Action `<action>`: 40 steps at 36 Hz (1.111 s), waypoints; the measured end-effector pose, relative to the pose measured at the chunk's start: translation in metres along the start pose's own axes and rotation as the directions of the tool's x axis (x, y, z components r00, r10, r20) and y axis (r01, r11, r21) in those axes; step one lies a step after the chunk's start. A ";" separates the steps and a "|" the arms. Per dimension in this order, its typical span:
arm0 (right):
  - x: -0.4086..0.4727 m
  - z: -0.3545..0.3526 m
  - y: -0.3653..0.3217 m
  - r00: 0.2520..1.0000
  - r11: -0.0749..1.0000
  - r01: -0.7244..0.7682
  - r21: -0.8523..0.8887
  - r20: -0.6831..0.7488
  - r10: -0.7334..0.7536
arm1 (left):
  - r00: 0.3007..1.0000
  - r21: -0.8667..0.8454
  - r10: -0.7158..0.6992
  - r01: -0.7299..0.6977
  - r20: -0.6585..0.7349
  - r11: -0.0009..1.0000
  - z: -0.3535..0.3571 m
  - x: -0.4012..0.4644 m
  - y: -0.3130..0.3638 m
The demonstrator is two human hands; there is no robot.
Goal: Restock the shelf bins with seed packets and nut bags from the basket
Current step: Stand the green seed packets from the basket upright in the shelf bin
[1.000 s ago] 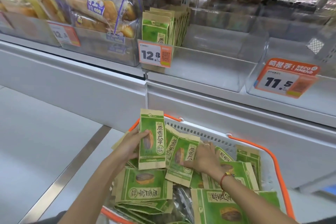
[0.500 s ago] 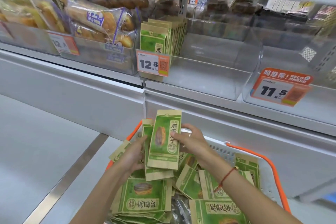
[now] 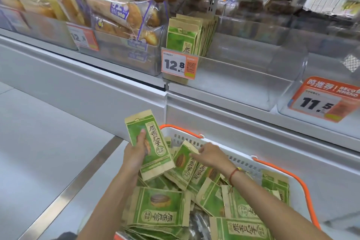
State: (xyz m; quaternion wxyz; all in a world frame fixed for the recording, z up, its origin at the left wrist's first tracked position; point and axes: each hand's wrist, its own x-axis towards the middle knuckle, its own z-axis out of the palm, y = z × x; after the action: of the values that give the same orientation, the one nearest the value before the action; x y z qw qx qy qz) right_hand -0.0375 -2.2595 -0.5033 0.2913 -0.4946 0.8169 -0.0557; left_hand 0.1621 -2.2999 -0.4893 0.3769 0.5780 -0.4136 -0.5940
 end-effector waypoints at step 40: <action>-0.054 -0.004 0.016 0.992 0.974 0.123 0.189 -0.045 -0.117 | 0.977 0.141 -0.200 0.188 0.075 0.972 0.008 -0.002 -0.010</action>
State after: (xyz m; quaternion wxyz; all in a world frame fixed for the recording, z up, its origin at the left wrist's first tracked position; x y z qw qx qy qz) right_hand -0.0337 -2.2067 -0.4839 0.3198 -0.5119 0.7811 -0.1596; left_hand 0.1548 -2.2942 -0.4979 0.2587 0.6128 -0.4101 -0.6240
